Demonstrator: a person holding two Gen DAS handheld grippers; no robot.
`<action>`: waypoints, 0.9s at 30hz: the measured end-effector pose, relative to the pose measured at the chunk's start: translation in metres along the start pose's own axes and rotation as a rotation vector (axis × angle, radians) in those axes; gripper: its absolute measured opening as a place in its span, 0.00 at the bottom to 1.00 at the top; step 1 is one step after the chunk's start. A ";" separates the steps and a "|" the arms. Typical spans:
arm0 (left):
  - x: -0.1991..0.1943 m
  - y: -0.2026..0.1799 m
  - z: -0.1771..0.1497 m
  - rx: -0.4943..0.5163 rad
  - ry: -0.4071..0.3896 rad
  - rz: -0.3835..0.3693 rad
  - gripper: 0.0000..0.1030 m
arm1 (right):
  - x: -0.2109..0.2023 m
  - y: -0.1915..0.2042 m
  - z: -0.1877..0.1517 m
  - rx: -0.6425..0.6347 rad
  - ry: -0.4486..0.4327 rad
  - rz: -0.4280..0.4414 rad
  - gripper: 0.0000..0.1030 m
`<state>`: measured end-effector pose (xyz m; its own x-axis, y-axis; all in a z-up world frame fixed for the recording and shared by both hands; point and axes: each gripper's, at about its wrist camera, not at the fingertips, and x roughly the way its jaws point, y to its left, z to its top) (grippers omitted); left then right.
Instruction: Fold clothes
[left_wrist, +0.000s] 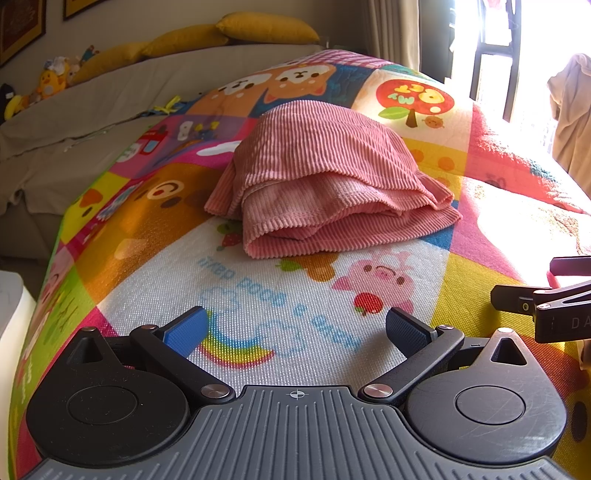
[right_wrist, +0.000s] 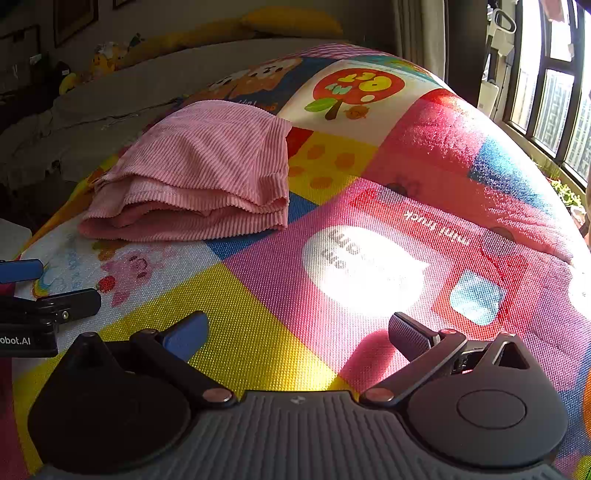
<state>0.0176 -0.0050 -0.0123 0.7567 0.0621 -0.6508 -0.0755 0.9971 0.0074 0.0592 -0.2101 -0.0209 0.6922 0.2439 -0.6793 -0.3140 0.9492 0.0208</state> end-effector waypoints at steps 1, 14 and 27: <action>0.000 0.000 0.000 0.001 0.001 -0.001 1.00 | 0.000 0.000 0.000 0.000 0.000 0.000 1.00; 0.001 0.001 0.001 0.007 0.007 -0.011 1.00 | 0.000 0.001 0.000 0.002 -0.001 -0.001 1.00; 0.001 0.002 0.002 0.007 0.007 -0.012 1.00 | 0.000 0.000 0.000 0.001 0.000 0.000 1.00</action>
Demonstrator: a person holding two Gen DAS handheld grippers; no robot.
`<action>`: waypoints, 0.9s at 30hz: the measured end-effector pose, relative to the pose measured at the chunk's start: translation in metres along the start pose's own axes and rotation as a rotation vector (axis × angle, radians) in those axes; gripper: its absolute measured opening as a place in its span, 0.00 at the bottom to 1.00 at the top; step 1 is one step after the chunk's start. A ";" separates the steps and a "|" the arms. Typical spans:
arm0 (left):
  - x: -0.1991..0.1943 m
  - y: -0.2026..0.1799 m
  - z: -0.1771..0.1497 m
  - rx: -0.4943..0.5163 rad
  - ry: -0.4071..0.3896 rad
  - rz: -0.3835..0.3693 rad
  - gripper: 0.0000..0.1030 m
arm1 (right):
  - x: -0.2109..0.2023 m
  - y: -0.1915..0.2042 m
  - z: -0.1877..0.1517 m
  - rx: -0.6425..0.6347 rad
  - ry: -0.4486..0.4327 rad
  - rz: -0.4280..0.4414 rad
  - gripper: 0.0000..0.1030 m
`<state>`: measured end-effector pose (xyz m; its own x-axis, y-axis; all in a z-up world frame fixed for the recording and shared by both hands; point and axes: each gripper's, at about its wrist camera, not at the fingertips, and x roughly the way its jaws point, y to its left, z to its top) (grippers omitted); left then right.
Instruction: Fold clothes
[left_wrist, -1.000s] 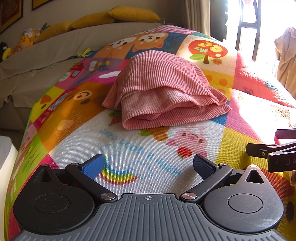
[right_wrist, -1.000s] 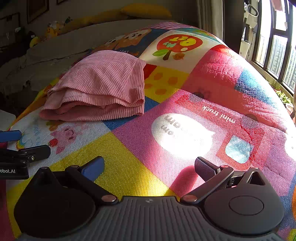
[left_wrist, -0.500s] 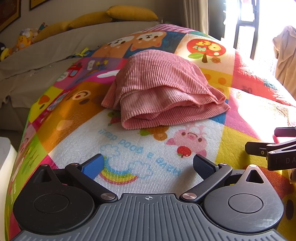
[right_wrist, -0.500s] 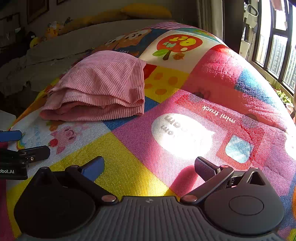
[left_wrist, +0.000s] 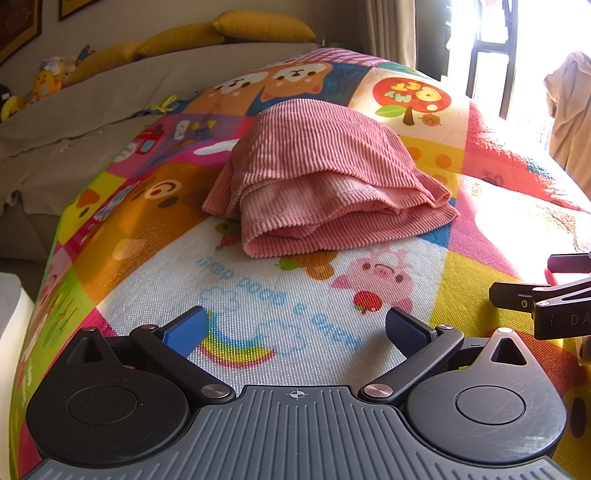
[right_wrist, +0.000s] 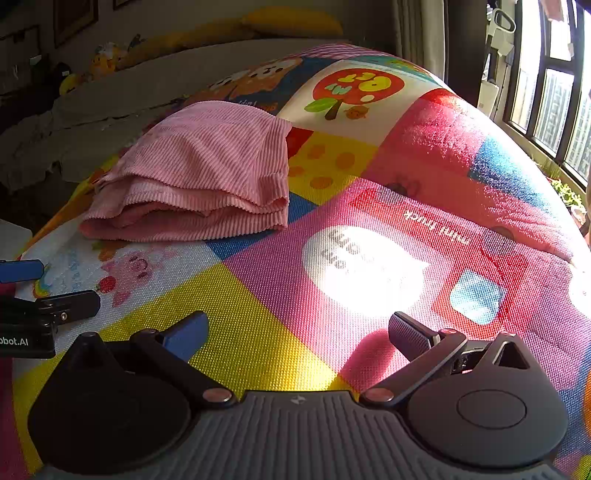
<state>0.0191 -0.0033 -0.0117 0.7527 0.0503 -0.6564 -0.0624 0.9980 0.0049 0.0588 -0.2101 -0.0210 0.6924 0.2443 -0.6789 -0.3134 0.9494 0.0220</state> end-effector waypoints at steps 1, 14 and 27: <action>0.000 0.000 0.000 0.000 0.000 0.000 1.00 | 0.000 0.000 0.000 0.000 0.000 0.000 1.00; -0.001 0.000 -0.001 -0.002 -0.001 -0.003 1.00 | 0.000 0.000 0.000 0.001 0.000 0.000 1.00; -0.001 0.000 -0.001 -0.002 -0.001 -0.004 1.00 | 0.000 -0.001 0.000 -0.006 0.002 0.001 1.00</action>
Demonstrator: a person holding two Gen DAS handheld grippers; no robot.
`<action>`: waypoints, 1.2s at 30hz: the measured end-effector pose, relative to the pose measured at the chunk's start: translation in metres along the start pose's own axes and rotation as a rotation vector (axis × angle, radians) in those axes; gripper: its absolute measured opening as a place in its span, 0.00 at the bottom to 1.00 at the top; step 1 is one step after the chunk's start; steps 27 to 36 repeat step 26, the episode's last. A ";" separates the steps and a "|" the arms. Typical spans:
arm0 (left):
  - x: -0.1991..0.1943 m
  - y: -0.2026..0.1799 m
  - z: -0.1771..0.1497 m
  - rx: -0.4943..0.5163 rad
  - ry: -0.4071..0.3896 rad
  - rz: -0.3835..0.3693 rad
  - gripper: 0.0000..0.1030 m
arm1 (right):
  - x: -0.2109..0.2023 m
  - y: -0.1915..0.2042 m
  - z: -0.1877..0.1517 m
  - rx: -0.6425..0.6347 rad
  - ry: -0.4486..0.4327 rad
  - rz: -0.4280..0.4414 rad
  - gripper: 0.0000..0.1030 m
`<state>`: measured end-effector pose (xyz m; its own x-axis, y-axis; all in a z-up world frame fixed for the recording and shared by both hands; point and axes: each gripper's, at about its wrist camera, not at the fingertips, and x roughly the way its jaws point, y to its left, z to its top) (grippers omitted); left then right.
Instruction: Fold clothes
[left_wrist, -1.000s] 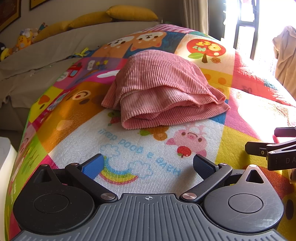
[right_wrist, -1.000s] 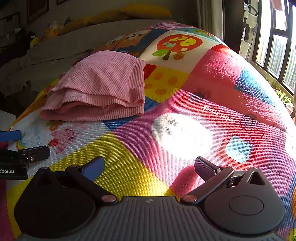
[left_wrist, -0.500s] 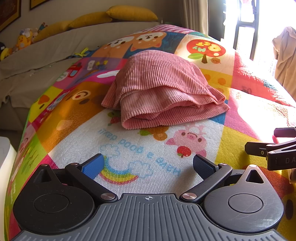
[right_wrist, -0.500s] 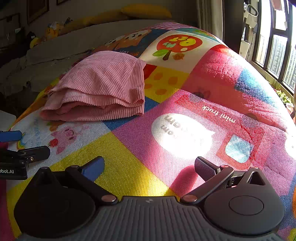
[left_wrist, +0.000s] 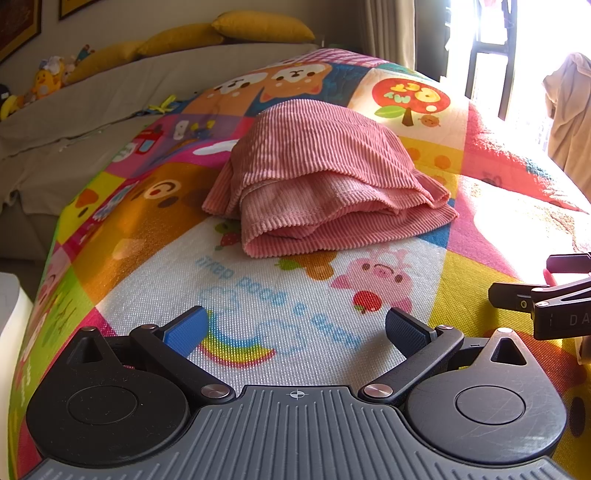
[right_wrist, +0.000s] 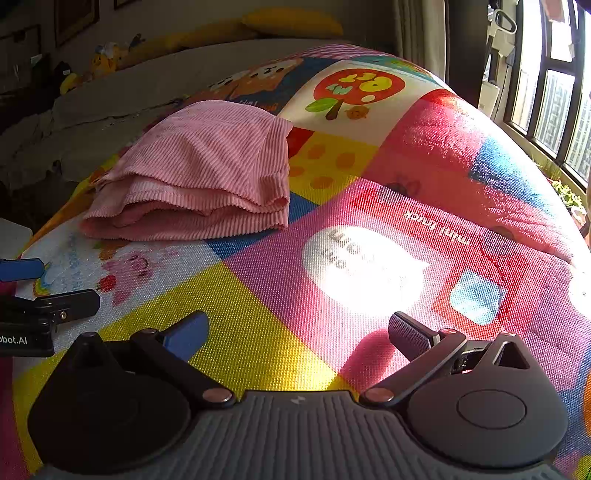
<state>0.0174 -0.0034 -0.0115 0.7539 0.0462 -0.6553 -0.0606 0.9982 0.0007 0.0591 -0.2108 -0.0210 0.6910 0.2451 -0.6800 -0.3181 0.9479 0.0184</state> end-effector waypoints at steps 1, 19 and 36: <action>0.000 0.000 0.000 0.000 0.000 0.000 1.00 | 0.000 0.000 0.000 0.000 -0.001 -0.001 1.00; 0.000 0.001 0.000 0.003 0.003 -0.003 1.00 | -0.003 0.001 -0.008 0.002 -0.045 -0.009 1.00; 0.000 0.004 0.001 0.002 0.004 -0.017 1.00 | -0.004 0.001 -0.008 0.001 -0.045 -0.010 1.00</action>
